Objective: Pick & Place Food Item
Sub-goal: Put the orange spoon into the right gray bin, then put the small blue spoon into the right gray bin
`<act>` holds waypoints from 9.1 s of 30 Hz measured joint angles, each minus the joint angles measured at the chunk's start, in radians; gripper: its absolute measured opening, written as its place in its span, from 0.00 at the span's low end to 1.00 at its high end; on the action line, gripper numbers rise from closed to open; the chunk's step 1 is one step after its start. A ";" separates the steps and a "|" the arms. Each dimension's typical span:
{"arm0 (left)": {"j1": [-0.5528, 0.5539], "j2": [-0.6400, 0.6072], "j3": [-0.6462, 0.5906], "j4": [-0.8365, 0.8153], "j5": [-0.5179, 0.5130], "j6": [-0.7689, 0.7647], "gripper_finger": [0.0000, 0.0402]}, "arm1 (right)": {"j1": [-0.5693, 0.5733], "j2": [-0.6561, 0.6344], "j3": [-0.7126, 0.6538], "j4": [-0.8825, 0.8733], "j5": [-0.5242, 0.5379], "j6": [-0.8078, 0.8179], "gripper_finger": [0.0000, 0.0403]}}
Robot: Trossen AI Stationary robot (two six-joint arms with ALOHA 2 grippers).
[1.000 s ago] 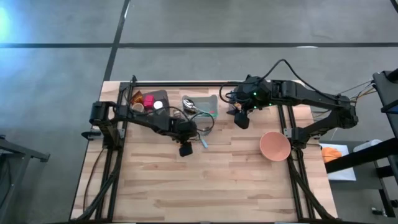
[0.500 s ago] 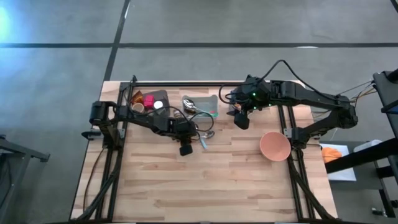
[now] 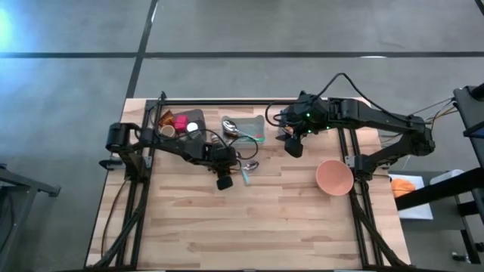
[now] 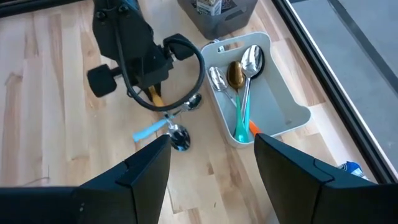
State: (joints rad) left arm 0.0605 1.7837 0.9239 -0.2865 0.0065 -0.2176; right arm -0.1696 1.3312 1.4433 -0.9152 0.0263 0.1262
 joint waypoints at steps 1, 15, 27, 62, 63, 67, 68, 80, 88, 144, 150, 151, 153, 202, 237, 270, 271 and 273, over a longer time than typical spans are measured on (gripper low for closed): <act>0.000 -0.012 -0.001 -0.006 0.007 -0.002 0.09 | 0.000 0.000 0.000 -0.001 0.000 0.004 0.57; 0.000 -0.238 0.001 0.039 0.000 -0.097 0.09 | 0.002 -0.034 0.000 0.045 0.149 0.194 0.57; 0.061 -0.421 0.001 0.358 -0.033 -0.166 0.09 | 0.040 -0.170 -0.130 0.444 0.161 0.227 0.57; 0.064 -0.495 0.175 0.457 0.102 -0.176 0.09 | 0.087 0.083 -0.062 0.877 0.027 0.200 0.57; 0.064 -0.495 0.174 0.457 0.102 -0.176 0.09 | 0.087 0.084 -0.058 0.877 0.027 0.194 0.57; 0.065 -0.495 0.173 0.467 0.102 -0.176 0.09 | 0.089 0.084 -0.056 0.867 0.027 0.183 0.53; 0.065 -0.495 0.173 0.469 0.102 -0.176 0.09 | 0.089 0.084 -0.057 0.865 0.027 0.180 0.50; 0.066 -0.496 0.170 0.524 0.110 -0.173 0.01 | 0.090 0.074 -0.057 0.885 0.011 0.136 0.07; 0.066 -0.496 0.170 0.535 0.115 -0.209 0.00 | 0.088 0.075 -0.058 0.885 0.002 0.113 0.07; -0.126 -1.200 -0.214 -0.237 -0.231 -0.386 0.31 | -0.218 0.852 0.679 -0.114 -0.217 -0.249 0.07; -0.126 -1.201 -0.214 -0.239 -0.227 -0.385 0.31 | -0.217 0.903 0.668 -0.156 -0.211 -0.276 0.07; -0.126 -1.201 -0.214 -0.239 -0.227 -0.385 0.31 | -0.217 0.907 0.664 -0.154 -0.213 -0.276 0.07; -0.126 -1.201 -0.214 -0.240 -0.227 -0.385 0.31 | -0.217 0.911 0.653 -0.147 -0.218 -0.276 0.07; -0.126 -1.200 -0.214 -0.234 -0.224 -0.412 0.31 | -0.239 0.912 0.391 0.058 -0.214 -0.231 0.14; -0.126 -1.200 -0.214 -0.234 -0.223 -0.435 0.31 | -0.236 0.907 0.395 0.058 -0.204 -0.189 0.55; -0.126 -1.200 -0.216 -0.272 -0.223 -0.566 0.31 | -0.045 0.861 0.687 -0.283 -0.091 0.506 0.56; -0.127 -1.199 -0.216 -0.276 -0.223 -0.576 0.31 | -0.033 0.861 0.684 -0.283 -0.077 0.548 0.56; -0.126 -1.199 -0.217 -0.276 -0.224 -0.605 0.31 | -0.006 0.861 0.679 -0.282 -0.059 0.640 0.56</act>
State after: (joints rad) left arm -0.0658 0.5842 0.7067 -0.5625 -0.2173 -0.8230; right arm -0.1757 2.1921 2.1227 -1.1976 -0.0326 0.7664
